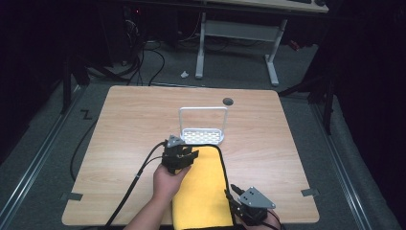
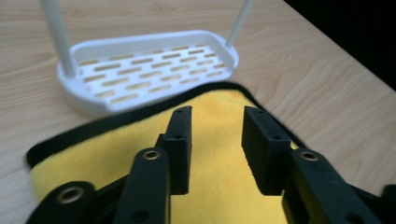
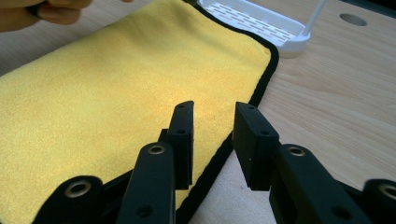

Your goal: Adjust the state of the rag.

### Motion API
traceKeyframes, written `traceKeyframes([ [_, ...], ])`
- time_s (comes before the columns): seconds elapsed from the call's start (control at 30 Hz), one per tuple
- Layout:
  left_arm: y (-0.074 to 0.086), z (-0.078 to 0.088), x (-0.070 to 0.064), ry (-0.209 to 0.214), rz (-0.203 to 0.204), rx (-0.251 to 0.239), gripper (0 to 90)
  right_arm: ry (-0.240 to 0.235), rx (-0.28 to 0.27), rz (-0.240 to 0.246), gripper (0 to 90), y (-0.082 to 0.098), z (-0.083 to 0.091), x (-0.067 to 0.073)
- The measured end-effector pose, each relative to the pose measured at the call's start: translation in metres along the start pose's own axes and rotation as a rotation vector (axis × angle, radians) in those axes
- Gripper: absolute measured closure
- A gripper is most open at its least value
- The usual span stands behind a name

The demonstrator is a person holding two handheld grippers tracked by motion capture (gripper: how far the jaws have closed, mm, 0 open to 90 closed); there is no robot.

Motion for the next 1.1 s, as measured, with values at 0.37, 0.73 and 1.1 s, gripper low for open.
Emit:
traceKeyframes([
  [0.37, 0.056, 0.048, 0.003, -0.005, -0.097, 0.075, 71.6, -0.030, 0.046, -0.050, 78.5, -0.008, -0.034, -0.012],
  [0.73, 0.080, 0.058, -0.006, 0.029, -0.159, 0.154, 81.4, -0.063, 0.216, 0.019, 90.0, 0.001, -0.073, -0.005],
  [1.1, 0.081, 0.075, -0.009, 0.064, -0.160, 0.139, 72.6, -0.116, 0.163, 0.022, 87.3, 0.010, -0.032, 0.019],
])
Point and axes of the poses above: each handheld gripper's, and its own axes: z roughly backward along the jaws, y roughly out of its underside, x roughly to its left, the point moved 5 cm from there along -z, roughly forward along the jaws, and after that the axes turned 5 degrees about -x, right-handed, at the moved point
